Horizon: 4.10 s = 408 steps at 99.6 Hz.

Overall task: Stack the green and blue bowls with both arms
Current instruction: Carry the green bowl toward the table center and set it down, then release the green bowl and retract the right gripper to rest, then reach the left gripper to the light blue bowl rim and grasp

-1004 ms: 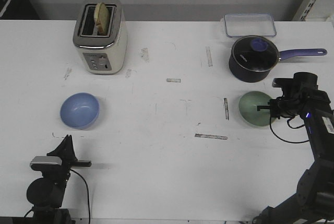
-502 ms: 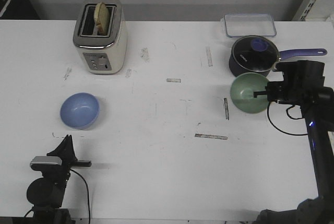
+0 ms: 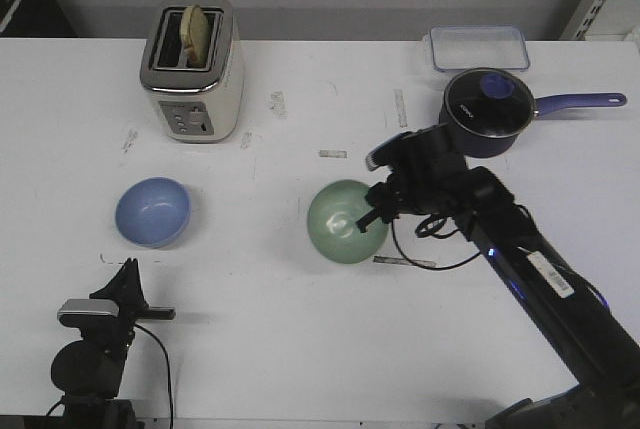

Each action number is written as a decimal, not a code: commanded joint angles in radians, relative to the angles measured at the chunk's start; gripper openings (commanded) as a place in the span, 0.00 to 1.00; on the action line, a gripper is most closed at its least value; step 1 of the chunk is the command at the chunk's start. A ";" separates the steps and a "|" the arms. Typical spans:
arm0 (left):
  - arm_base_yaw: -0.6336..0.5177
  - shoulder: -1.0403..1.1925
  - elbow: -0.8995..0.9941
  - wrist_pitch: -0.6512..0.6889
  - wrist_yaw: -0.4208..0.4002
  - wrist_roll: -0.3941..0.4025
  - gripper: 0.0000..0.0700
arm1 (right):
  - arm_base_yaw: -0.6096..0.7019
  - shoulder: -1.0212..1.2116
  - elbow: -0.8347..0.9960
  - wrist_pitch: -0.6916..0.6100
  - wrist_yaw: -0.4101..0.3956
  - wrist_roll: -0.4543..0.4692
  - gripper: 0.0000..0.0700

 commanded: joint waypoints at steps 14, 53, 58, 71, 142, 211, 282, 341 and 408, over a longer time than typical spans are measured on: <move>0.001 -0.002 -0.021 0.011 0.000 -0.002 0.00 | 0.104 0.144 0.010 0.022 0.004 0.007 0.00; 0.001 -0.002 -0.021 0.011 0.000 -0.002 0.00 | 0.127 0.291 0.010 0.066 0.005 0.005 0.00; 0.001 -0.002 -0.021 0.011 0.000 -0.002 0.00 | 0.127 0.291 0.010 0.068 0.005 0.005 0.00; 0.001 -0.002 -0.021 0.011 0.000 -0.002 0.00 | 0.128 0.291 0.010 0.067 -0.003 0.005 0.06; 0.001 -0.002 -0.021 0.012 0.000 -0.002 0.00 | 0.002 0.002 0.124 0.031 0.035 0.006 0.00; 0.001 -0.002 -0.021 0.029 -0.001 -0.056 0.00 | -0.324 -0.777 -0.716 0.407 0.315 0.059 0.00; 0.001 0.445 0.765 -0.188 -0.001 -0.069 0.21 | -0.324 -0.978 -0.925 0.517 0.329 0.066 0.00; 0.178 1.071 1.143 -0.595 0.101 -0.162 0.87 | -0.324 -0.978 -0.925 0.553 0.330 0.066 0.00; 0.283 1.582 1.143 -0.769 0.199 -0.162 0.43 | -0.324 -0.978 -0.925 0.552 0.329 0.066 0.00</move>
